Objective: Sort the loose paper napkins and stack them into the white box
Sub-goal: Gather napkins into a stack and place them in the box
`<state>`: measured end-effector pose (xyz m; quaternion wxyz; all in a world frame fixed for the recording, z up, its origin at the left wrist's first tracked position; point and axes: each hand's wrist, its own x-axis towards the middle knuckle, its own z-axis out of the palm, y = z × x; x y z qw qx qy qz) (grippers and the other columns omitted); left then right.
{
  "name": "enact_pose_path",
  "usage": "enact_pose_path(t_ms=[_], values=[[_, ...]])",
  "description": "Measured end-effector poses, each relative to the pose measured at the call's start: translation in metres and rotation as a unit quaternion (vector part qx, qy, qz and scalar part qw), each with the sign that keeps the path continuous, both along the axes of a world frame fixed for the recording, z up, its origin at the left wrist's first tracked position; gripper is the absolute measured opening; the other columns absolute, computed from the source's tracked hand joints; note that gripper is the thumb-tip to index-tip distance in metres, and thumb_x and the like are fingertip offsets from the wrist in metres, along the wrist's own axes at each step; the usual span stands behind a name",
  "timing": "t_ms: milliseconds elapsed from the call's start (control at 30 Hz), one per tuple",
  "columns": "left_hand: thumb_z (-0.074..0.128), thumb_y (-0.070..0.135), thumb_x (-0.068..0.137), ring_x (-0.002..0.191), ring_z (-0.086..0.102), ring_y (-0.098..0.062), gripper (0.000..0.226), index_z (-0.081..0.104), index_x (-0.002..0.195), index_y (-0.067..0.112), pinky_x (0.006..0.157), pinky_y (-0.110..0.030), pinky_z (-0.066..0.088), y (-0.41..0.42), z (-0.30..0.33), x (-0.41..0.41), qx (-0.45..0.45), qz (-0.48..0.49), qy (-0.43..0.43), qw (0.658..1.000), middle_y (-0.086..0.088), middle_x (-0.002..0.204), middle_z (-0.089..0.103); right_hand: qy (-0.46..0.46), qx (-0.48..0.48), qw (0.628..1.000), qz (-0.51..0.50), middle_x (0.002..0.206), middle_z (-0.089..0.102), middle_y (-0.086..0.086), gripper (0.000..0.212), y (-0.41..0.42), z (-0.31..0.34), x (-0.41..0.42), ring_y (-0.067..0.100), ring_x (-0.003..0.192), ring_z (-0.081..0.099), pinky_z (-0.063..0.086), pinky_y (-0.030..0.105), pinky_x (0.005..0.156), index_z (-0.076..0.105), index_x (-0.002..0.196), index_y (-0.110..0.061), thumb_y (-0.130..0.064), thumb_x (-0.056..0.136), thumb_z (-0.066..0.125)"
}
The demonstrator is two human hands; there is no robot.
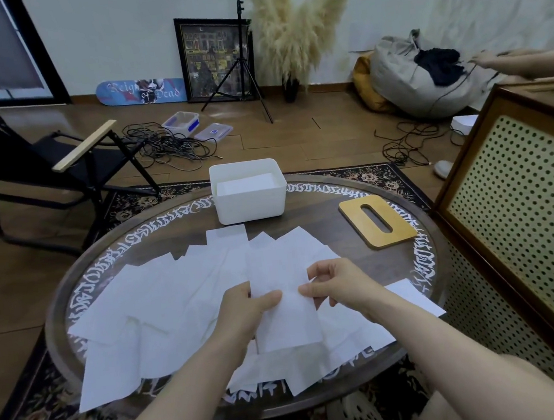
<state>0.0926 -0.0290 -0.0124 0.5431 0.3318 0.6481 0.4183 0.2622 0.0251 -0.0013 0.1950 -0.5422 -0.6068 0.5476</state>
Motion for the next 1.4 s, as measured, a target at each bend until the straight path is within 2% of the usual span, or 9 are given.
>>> enact_pose_path(t_ms=[267,500,667,767,867,1067,1167,1233,1400], values=[[0.064,0.009,0.089,0.082,0.064,-0.020,0.011,0.066,0.100,0.009,0.057,-0.027,0.047,-0.007,0.003,-0.012,-0.002,0.033,-0.003,0.999,-0.005,0.098,0.069,-0.115,0.058,0.989,-0.072,0.080,0.064,0.004,0.017,0.012,-0.014,0.029,0.010,0.064,0.058,0.039,0.019,0.056,0.065,0.101,-0.011,-0.012,0.084,0.069],[0.058,0.002,0.091,0.079,0.061,-0.019,0.015,0.061,0.086,0.016,0.058,-0.027,0.045,-0.008,0.004,-0.018,-0.005,0.024,0.015,1.000,-0.003,0.092,0.065,-0.223,0.044,0.972,-0.057,0.099,0.056,0.002,0.034,0.023,-0.035,0.041,0.017,0.086,0.056,0.042,0.022,0.062,0.058,0.110,-0.012,-0.019,0.081,0.074],[0.057,0.002,0.091,0.080,0.061,-0.020,0.014,0.061,0.091,0.015,0.058,-0.028,0.045,-0.008,0.004,-0.021,-0.007,0.030,0.013,0.999,-0.005,0.095,0.065,-0.327,0.029,0.944,-0.006,0.120,0.050,0.005,0.056,0.025,-0.046,0.037,0.021,0.102,0.055,0.049,0.033,0.085,0.049,0.121,-0.013,-0.028,0.076,0.078],[0.056,0.002,0.091,0.081,0.061,-0.020,0.013,0.061,0.099,0.012,0.057,-0.028,0.044,-0.007,0.004,-0.022,-0.008,0.030,0.015,0.999,-0.007,0.100,0.065,-0.362,0.037,0.931,0.000,0.126,0.046,0.005,0.062,0.023,-0.048,0.033,0.023,0.108,0.054,0.048,0.033,0.083,0.044,0.125,-0.012,-0.030,0.076,0.077],[0.056,0.002,0.092,0.080,0.060,-0.019,0.015,0.061,0.103,0.011,0.056,-0.027,0.043,-0.007,0.005,-0.023,-0.008,0.029,0.018,0.999,-0.007,0.102,0.065,-0.357,0.025,0.934,-0.005,0.121,0.050,0.005,0.057,0.022,-0.049,0.031,0.023,0.105,0.054,0.044,0.031,0.077,0.043,0.120,-0.011,-0.027,0.077,0.076],[0.056,0.001,0.091,0.079,0.060,-0.018,0.017,0.062,0.104,0.010,0.056,-0.027,0.042,-0.008,0.005,-0.023,-0.009,0.030,0.023,0.999,-0.008,0.103,0.065,-0.294,-0.005,0.954,-0.053,0.102,0.053,0.000,0.041,0.028,-0.047,0.031,0.019,0.095,0.053,0.045,0.031,0.077,0.052,0.105,-0.013,-0.025,0.076,0.078],[0.055,0.001,0.091,0.078,0.060,-0.017,0.016,0.062,0.102,0.010,0.056,-0.026,0.042,-0.008,0.005,-0.024,-0.007,0.031,0.023,0.999,-0.007,0.101,0.065,-0.267,0.004,0.961,-0.072,0.085,0.054,-0.002,0.024,0.030,-0.046,0.032,0.017,0.085,0.054,0.043,0.028,0.069,0.055,0.087,-0.014,-0.024,0.078,0.075],[0.055,0.001,0.091,0.078,0.060,-0.017,0.016,0.062,0.102,0.010,0.056,-0.026,0.042,-0.008,0.006,-0.024,-0.006,0.032,0.023,0.999,-0.005,0.098,0.064,-0.263,0.014,0.961,-0.079,0.078,0.056,-0.002,0.021,0.030,-0.045,0.033,0.015,0.074,0.053,0.043,0.028,0.064,0.054,0.076,-0.015,-0.023,0.079,0.073],[0.055,0.002,0.092,0.078,0.058,-0.016,0.017,0.061,0.105,0.010,0.056,-0.026,0.042,-0.008,0.005,-0.024,-0.008,0.034,0.026,0.999,-0.005,0.099,0.063,-0.321,0.049,0.943,-0.071,0.081,0.066,-0.001,0.011,0.027,-0.040,0.034,0.016,0.074,0.059,0.043,0.026,0.061,0.066,0.079,-0.015,-0.025,0.082,0.069]])
